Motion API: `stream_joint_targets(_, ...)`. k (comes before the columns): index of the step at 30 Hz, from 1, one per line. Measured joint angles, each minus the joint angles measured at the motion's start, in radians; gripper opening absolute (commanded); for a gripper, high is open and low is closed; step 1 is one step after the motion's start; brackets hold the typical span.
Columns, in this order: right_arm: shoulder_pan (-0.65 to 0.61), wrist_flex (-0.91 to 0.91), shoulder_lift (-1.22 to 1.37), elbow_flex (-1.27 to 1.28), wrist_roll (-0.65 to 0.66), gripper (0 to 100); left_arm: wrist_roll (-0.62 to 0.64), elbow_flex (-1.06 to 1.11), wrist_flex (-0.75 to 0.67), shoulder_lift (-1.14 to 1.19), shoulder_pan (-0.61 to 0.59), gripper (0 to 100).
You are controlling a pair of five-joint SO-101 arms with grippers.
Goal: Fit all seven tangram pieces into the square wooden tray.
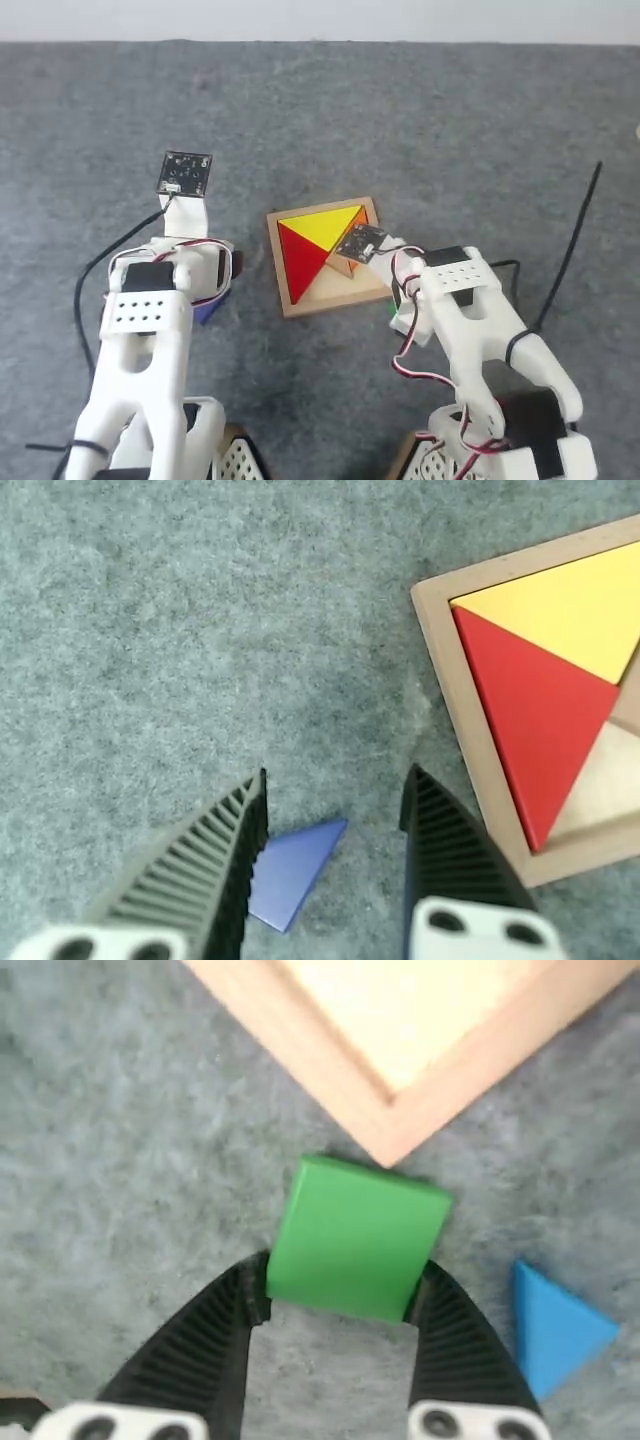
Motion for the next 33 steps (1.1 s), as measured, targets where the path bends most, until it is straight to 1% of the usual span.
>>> stream_joint_targets(3, 0.0, 0.0, 0.0, 0.0, -0.035, 0.3, 0.0, 0.0, 0.0, 0.0, 0.0, 22)
stream_joint_targets(5, 0.0, 0.0, 0.0, 0.0, -0.055, 1.8, 0.0, 0.0, 0.0, 0.0, 0.0, 22)
stream_joint_targets(12, 0.005, 0.009, -0.002, -0.015, -0.069, 0.9, 0.0, 0.0, 0.0, 0.0, 0.0, 22)
stream_joint_targets(15, 0.02, 0.074, -0.055, -0.06, -0.071, 0.9, 0.0, 0.0, 0.0, 0.0, 0.0, 22)
stream_joint_targets(18, 0.0, 0.144, -0.149, -0.129, -0.071, 0.9, 0.0, 0.0, 0.0, 0.0, 0.0, 22)
stream_joint_targets(23, -0.135, 0.235, -0.199, -0.238, -0.083, 0.9, 0.0, 0.0, 0.0, 0.0, 0.0, 22)
stream_joint_targets(27, -0.18, 0.245, -0.137, -0.287, -0.109, 2.3, 0.0, 0.0, 0.0, 0.0, 0.0, 22)
stream_joint_targets(28, -0.184, 0.247, -0.109, -0.292, -0.123, 3.9, 0.0, 0.0, 0.0, 0.0, 0.0, 22)
stream_joint_targets(30, -0.189, 0.249, -0.049, -0.292, -0.192, 8.0, 0.0, 0.0, 0.0, 0.0, 0.0, 22)
stream_joint_targets(33, -0.222, 0.224, 0.031, -0.29, -0.391, 13.2, 0.0, 0.0, 0.0, 0.0, 0.0, 22)
